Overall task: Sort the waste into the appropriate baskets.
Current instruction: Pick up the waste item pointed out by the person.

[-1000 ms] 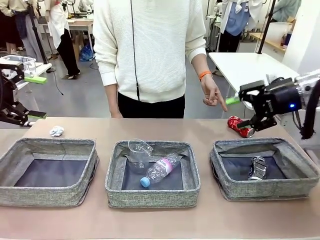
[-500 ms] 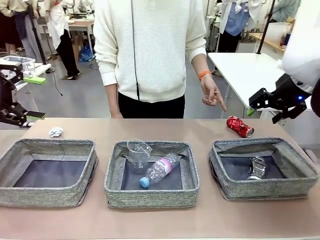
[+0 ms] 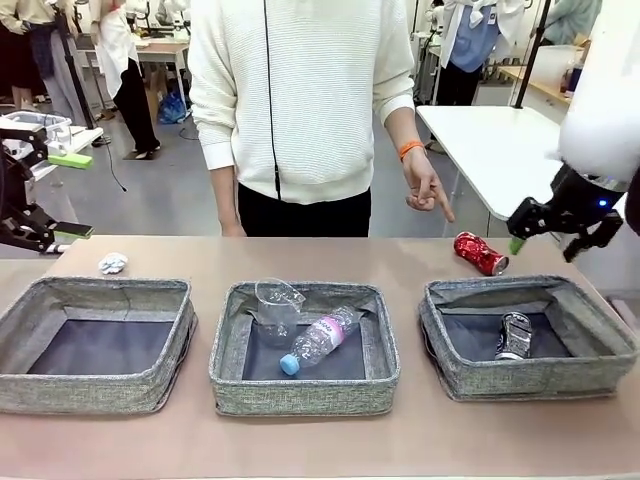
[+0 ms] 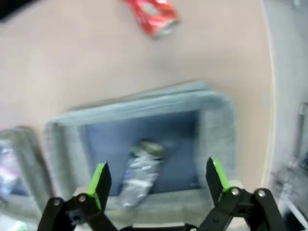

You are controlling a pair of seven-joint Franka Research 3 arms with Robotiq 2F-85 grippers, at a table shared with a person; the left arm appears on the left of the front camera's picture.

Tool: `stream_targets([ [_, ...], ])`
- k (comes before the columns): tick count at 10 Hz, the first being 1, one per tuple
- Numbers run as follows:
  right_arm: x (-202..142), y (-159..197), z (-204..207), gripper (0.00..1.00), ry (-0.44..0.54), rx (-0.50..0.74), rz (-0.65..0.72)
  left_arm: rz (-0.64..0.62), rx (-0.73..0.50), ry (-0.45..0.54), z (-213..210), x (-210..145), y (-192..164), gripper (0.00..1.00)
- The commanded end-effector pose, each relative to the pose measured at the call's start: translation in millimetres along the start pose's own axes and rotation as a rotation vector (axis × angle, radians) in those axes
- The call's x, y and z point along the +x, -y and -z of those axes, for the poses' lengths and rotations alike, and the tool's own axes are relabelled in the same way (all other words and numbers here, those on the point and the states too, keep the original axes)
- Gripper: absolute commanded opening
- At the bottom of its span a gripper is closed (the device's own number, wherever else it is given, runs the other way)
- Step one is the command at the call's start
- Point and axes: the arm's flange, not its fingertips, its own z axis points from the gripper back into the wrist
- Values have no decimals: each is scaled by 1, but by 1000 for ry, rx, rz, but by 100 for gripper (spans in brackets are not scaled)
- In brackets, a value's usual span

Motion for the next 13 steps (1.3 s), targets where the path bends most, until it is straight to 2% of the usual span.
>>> stream_targets([
  [1,62,11,3,100,-87,-41,-241,17,-10,0,0,-1,2,100],
  [3,87,31,28,100,-46,82,-333,17,-10,0,0,-1,2,100],
  [7,125,38,80,100,81,306,-523,17,-10,0,0,-1,2,100],
  [9,141,38,107,100,127,351,-622,17,-10,0,0,-1,2,100],
  [11,156,39,130,100,151,408,-629,17,-10,0,0,-1,2,100],
  [13,169,37,147,100,136,395,-596,17,-10,0,0,-1,2,100],
])
